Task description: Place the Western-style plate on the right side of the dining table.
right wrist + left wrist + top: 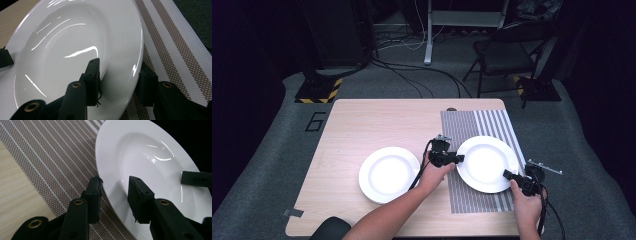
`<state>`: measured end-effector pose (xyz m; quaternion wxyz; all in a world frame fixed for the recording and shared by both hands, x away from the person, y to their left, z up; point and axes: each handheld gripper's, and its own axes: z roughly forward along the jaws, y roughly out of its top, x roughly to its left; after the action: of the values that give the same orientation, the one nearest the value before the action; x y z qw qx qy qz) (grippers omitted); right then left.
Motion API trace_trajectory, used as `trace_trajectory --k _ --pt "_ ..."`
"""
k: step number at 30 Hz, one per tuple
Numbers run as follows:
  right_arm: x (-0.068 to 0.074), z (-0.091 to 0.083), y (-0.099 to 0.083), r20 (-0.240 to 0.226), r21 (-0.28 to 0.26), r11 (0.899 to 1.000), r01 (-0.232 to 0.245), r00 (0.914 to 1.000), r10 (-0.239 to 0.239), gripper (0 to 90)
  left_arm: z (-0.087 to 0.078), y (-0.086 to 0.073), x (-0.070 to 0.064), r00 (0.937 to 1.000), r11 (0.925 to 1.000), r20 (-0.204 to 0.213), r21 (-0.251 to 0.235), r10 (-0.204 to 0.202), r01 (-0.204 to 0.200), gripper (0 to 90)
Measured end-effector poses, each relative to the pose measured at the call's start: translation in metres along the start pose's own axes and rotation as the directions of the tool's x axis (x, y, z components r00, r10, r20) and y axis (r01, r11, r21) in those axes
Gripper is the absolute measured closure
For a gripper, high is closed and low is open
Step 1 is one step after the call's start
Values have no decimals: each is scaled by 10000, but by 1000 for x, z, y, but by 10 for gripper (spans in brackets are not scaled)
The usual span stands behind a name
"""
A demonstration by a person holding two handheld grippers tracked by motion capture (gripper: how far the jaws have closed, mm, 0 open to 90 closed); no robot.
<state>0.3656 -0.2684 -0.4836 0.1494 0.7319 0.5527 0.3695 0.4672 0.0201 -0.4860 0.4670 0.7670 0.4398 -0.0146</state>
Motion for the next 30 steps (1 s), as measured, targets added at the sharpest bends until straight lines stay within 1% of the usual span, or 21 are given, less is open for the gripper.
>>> trace_trajectory --k 3,6,9,10,11,13,16,17,18,21,22,23,27,28,30 --pt "0 2 1 37 88 10000 -3 10000 3 597 1 0 2 10000 10000 -9 -5 -24 24 632" --pt "1 5 2 28 58 10000 -4 10000 4 598 3 1 5 10000 10000 -28 20 -43 43 632" --pt "1 9 4 -13 24 10000 55 10000 -55 597 6 3 9 9998 9998 -43 73 -177 177 632" --pt "1 10 4 -3 61 10000 77 10000 -77 597 7 4 10 9999 9999 -47 105 -133 134 632" --pt "1 12 5 -17 68 10000 1 10000 -1 596 8 4 10 9999 9999 -51 83 -133 134 632" --pt "0 15 6 -82 29 10000 40 10000 -40 596 9 6 12 9999 9999 -74 24 -152 152 636" --pt "0 17 7 -73 24 10000 23 10000 -23 596 11 6 13 9997 9998 -108 -3 -202 202 635" --pt "0 19 8 -45 -36 10000 85 10000 -85 596 13 7 14 9997 9998 -136 15 -203 203 636" --pt "-1 19 8 -24 -30 10000 66 10000 -66 596 14 8 14 9998 9999 -156 19 -109 109 636" --pt "-2 22 10 11 -44 10000 64 10000 -64 596 15 9 14 9998 9999 -165 -16 -113 113 636" --pt "-3 23 10 18 -27 9999 122 9999 -122 596 17 8 15 9997 9999 -187 -86 -124 122 636" --pt "-3 24 11 66 -32 10000 51 10000 -51 597 18 8 15 9997 9999 -171 -75 -151 150 635" --pt "-3 27 13 119 -2 9999 145 9998 -145 597 21 7 17 9995 9996 -183 -103 -268 266 635" --pt "-3 28 13 132 3 9999 124 9998 -124 597 22 7 18 9996 9997 -191 -110 -228 226 635" --pt "-4 30 13 121 -9 9999 166 9998 -166 597 23 7 18 9994 9995 -190 -151 -279 276 635"
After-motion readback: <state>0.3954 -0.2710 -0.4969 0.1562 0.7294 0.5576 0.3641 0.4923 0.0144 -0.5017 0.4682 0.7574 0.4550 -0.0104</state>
